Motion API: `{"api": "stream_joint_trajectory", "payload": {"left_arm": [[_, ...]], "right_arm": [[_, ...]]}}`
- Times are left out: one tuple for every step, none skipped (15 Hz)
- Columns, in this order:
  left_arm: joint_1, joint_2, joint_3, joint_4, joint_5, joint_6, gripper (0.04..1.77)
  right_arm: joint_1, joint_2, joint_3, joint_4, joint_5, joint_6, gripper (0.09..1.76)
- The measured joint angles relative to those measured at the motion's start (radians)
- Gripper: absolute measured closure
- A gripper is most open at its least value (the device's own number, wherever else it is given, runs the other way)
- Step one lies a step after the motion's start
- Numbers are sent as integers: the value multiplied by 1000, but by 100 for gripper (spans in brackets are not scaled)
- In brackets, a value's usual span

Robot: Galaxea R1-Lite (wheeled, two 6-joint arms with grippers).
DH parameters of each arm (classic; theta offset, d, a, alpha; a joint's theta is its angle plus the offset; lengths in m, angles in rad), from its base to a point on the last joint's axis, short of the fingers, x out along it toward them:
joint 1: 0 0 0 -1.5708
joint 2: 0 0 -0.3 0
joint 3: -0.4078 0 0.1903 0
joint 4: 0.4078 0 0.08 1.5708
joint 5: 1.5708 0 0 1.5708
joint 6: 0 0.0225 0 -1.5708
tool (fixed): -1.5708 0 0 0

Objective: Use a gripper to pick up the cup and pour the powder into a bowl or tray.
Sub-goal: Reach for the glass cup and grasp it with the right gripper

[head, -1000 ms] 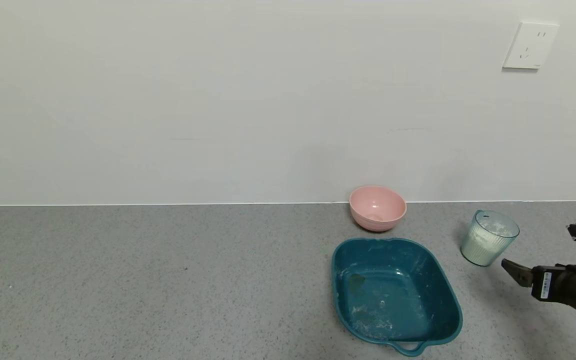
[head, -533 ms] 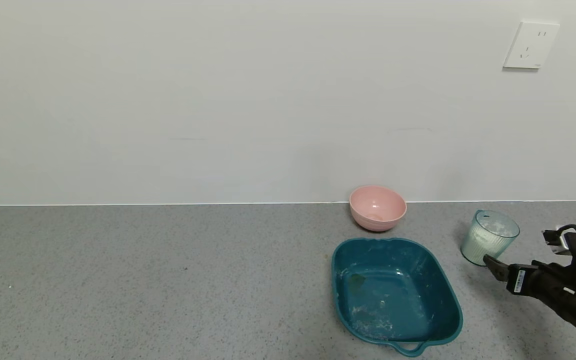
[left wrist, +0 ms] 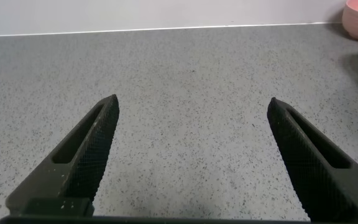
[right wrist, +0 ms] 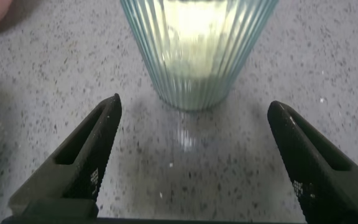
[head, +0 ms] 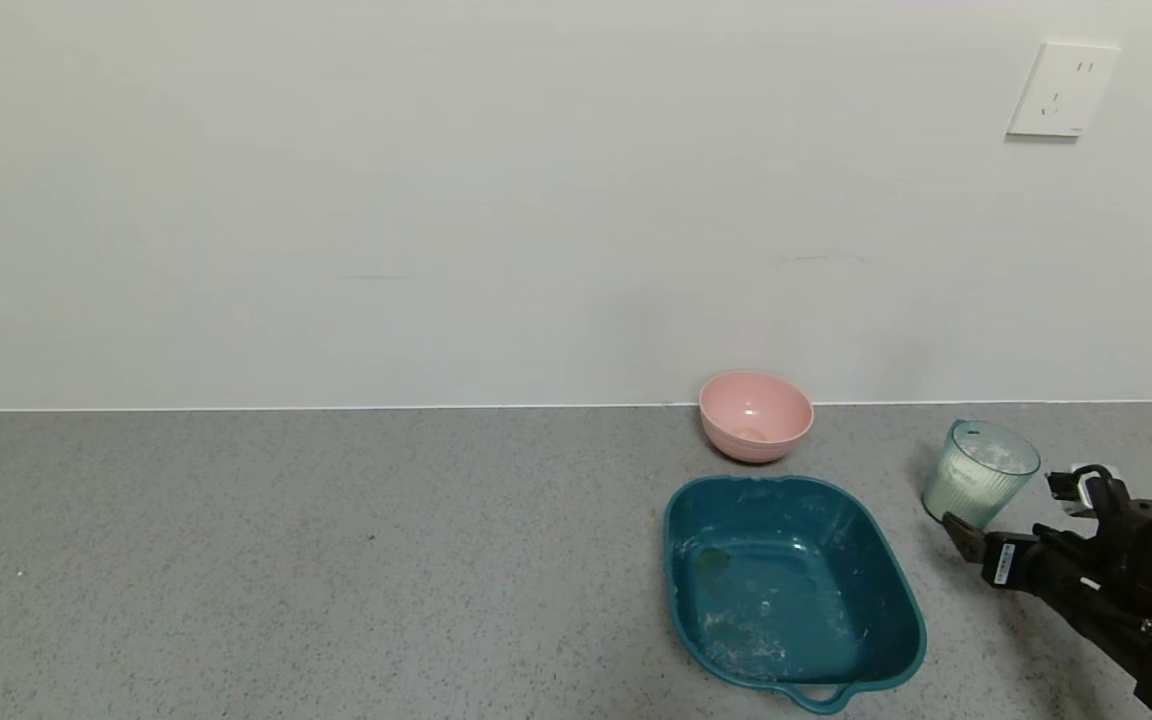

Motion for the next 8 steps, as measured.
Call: {"api": "stream_joint_trajectory", "payload": {"left_arm": [[0, 0, 0, 0, 0, 0, 9], [0, 0, 0, 0, 0, 0, 9], [0, 0, 0, 0, 0, 0, 9], [0, 0, 0, 0, 0, 0, 9], [0, 0, 0, 0, 0, 0, 9], [0, 0, 0, 0, 0, 0, 9], [0, 0, 0, 0, 0, 0, 9], [0, 0, 0, 0, 0, 0, 9]], "right_arm": [[0, 7, -19, 0, -1, 0, 14], [0, 16, -40, 0, -3, -1, 14], [-3, 25, -66, 0, -5, -1, 14], [-8, 33, -87, 0, -3, -1, 14], [-10, 40, -103, 0, 1, -1, 14], [-9, 45, -116, 0, 3, -2, 14], [-8, 50, -130, 0, 3, -2, 14], [-8, 57, -146, 1, 3, -2, 14]]}}
